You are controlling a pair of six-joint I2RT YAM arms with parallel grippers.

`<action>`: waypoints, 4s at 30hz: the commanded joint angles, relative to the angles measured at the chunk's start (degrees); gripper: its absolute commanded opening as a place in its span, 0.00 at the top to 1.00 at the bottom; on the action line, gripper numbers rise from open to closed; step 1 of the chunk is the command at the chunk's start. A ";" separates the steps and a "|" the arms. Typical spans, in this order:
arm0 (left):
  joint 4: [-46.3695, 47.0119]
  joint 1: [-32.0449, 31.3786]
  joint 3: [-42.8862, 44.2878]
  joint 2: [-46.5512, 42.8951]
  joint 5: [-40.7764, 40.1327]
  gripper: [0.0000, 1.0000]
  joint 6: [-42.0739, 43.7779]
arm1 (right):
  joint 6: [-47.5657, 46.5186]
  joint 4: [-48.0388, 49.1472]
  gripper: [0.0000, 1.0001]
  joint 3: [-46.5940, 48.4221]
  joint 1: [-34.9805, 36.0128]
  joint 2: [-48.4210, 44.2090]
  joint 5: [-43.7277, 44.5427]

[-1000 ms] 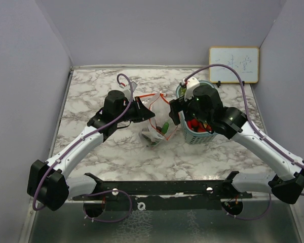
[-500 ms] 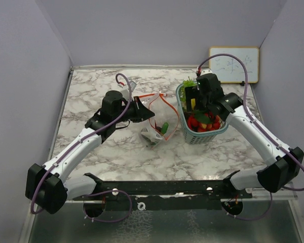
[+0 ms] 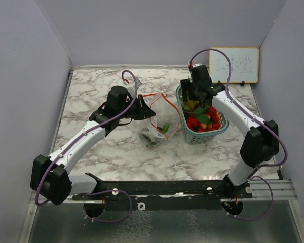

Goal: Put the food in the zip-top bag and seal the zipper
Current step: Pick up the fake fruit from the bin, then place the fake fruit in the bin, then pick up the fake vegetable from the bin.

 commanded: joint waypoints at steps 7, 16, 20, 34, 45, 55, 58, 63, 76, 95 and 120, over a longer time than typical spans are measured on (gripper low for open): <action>-2.65 -0.08 3.63 2.28 -2.50 1.00 1.88 | -0.55 7.08 0.39 -0.81 -3.44 5.53 -3.71; -3.29 -0.08 4.75 4.13 -1.56 1.00 1.95 | 2.16 6.77 0.30 -8.34 -3.44 4.26 -6.11; -2.79 -0.07 4.16 4.02 -1.41 1.00 1.24 | 2.30 5.79 0.29 -9.38 -3.44 6.24 -5.36; -2.00 -0.08 1.49 2.57 -2.81 1.00 -0.52 | 0.61 -0.13 0.95 -1.35 -3.44 -2.61 -4.91; -1.42 -0.12 0.58 2.19 -1.90 1.00 -0.73 | 1.94 -5.46 0.96 2.37 -3.44 -12.21 -12.53; -0.97 -0.08 -0.72 1.16 -1.88 1.00 -0.89 | 5.52 -8.76 0.95 -0.21 -3.44 -17.15 -17.11; -1.27 -0.10 -0.32 1.41 -1.83 1.00 -0.43 | 6.61 -10.60 0.96 0.21 -3.44 -19.68 -20.51; -1.30 -0.08 -0.10 1.91 -1.58 1.00 0.34 | 8.07 -13.90 0.96 -0.21 -3.44 -26.15 -27.56; 0.99 -0.08 0.09 5.00 0.97 1.00 0.64 | 12.74 -17.25 0.38 -12.85 -3.45 -33.58 -23.66; -1.76 0.01 0.54 3.35 -0.72 1.00 3.23 | 15.14 -9.45 0.08 4.17 -3.44 -8.43 -2.98; -10.13 1.12 7.96 3.48 -5.82 1.00 9.08 | 12.23 0.72 0.37 -4.68 -3.44 11.01 4.32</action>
